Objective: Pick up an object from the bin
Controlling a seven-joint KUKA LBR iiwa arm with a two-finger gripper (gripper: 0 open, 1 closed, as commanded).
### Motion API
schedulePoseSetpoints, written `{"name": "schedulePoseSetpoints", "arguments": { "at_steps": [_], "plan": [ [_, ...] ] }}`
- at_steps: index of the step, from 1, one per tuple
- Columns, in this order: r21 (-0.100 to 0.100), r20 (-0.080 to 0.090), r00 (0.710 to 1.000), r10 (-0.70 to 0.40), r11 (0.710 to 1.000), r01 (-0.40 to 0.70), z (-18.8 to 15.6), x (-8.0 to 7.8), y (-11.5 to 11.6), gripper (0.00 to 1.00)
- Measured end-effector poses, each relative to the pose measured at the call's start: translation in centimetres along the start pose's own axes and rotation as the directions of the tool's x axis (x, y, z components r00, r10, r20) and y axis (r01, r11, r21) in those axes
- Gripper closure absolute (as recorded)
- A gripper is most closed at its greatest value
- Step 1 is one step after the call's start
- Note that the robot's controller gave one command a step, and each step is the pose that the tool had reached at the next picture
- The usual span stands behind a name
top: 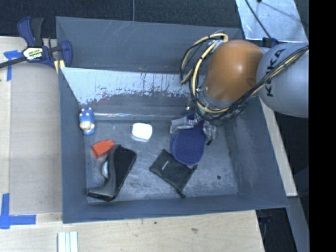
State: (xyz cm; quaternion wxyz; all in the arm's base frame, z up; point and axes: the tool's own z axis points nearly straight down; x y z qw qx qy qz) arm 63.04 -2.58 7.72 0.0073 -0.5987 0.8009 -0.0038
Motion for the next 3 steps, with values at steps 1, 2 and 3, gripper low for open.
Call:
{"name": "schedulePoseSetpoints", "arguments": {
  "at_steps": [1,2,3],
  "plan": [
    [-0.009,-0.002,1.000,0.003,1.000,-0.003,-1.3,-0.1,-0.2,1.00],
    [-0.006,-0.004,1.000,0.006,1.000,-0.006,-6.6,-0.2,-0.5,1.00],
    [-0.010,-0.003,1.000,0.010,1.000,-0.010,-6.6,-0.2,-0.6,1.00]
  ]
}}
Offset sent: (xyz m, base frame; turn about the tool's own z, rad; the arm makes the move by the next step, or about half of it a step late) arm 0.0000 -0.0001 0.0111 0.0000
